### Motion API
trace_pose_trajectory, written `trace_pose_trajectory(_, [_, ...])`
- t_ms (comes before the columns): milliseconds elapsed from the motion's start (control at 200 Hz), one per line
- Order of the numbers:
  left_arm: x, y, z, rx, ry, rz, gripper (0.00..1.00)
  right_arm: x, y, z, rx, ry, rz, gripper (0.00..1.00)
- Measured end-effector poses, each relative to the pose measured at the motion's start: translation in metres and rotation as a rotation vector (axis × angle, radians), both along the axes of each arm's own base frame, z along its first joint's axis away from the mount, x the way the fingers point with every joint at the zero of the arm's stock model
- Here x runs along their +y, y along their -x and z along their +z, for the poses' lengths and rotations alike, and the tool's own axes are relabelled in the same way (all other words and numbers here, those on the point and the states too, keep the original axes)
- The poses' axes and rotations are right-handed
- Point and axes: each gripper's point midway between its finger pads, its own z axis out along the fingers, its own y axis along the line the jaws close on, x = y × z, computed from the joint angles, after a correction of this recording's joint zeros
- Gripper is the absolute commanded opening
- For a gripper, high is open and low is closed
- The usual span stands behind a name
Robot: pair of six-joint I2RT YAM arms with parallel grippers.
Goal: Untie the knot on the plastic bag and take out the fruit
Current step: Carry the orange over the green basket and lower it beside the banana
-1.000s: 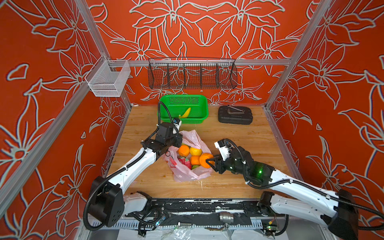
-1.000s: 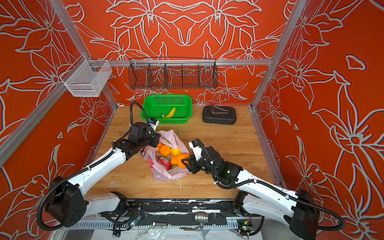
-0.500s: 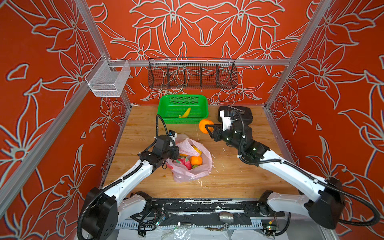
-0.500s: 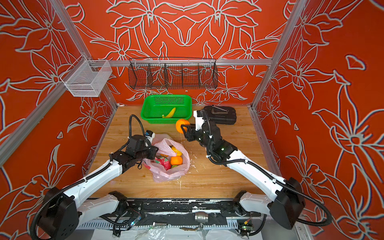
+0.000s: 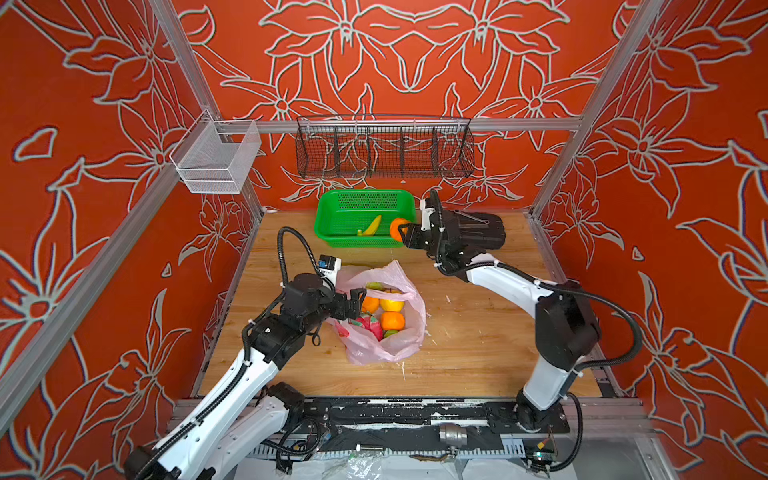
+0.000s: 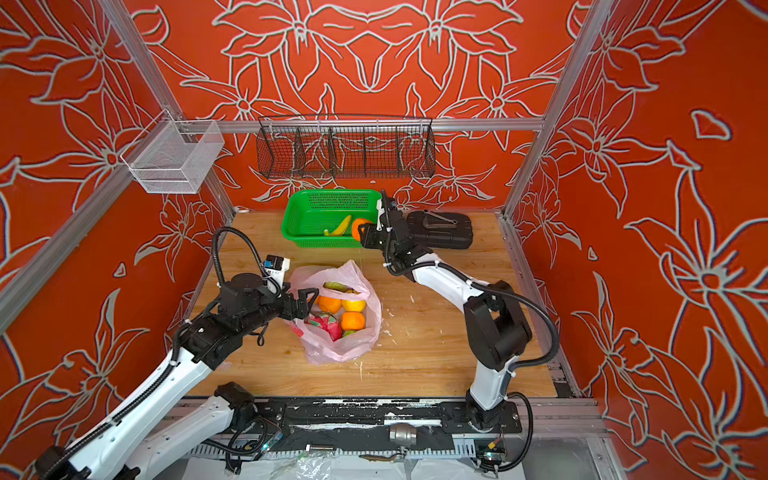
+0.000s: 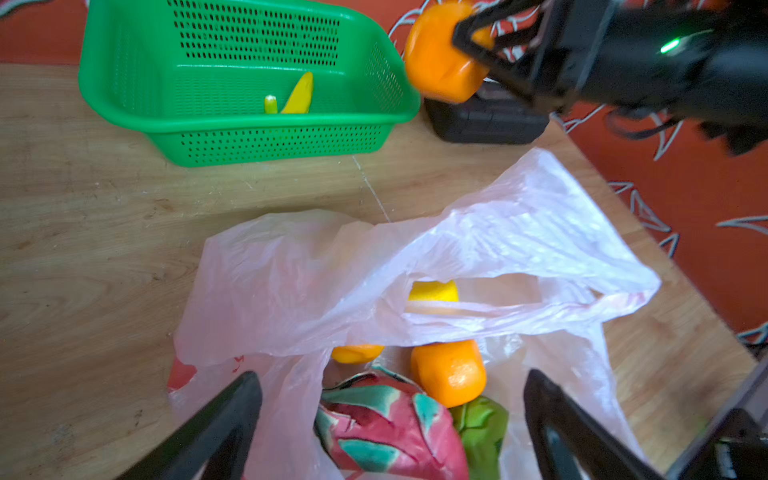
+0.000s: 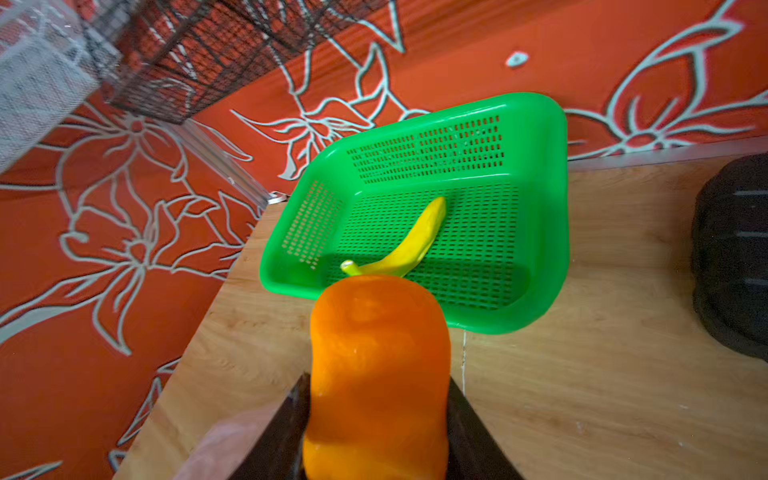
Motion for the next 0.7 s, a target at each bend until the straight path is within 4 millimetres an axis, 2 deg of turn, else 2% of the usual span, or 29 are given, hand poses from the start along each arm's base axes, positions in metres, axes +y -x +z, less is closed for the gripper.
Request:
trace_pose_trajectory(160, [-0.006, 0.007, 0.032, -0.023, 0.044, -0.034, 0.98, 0.007, -0.048, -0.028, 0.022, -0.033, -0.039, 0.45])
trace_pose_trajectory(260, [-0.009, 0.011, 0.043, -0.029, 0.06, -0.055, 0.98, 0.012, -0.075, -0.044, 0.022, -0.035, -0.055, 0.45])
trace_pose_trajectory(500, [-0.01, 0.015, 0.038, -0.002, 0.052, -0.064, 0.98, 0.033, -0.116, -0.087, 0.036, -0.005, -0.052, 0.46])
trace_pose_trajectory(701, [-0.009, 0.017, 0.035, 0.013, 0.046, -0.064, 0.98, 0.049, -0.146, -0.094, 0.048, 0.01, -0.049, 0.49])
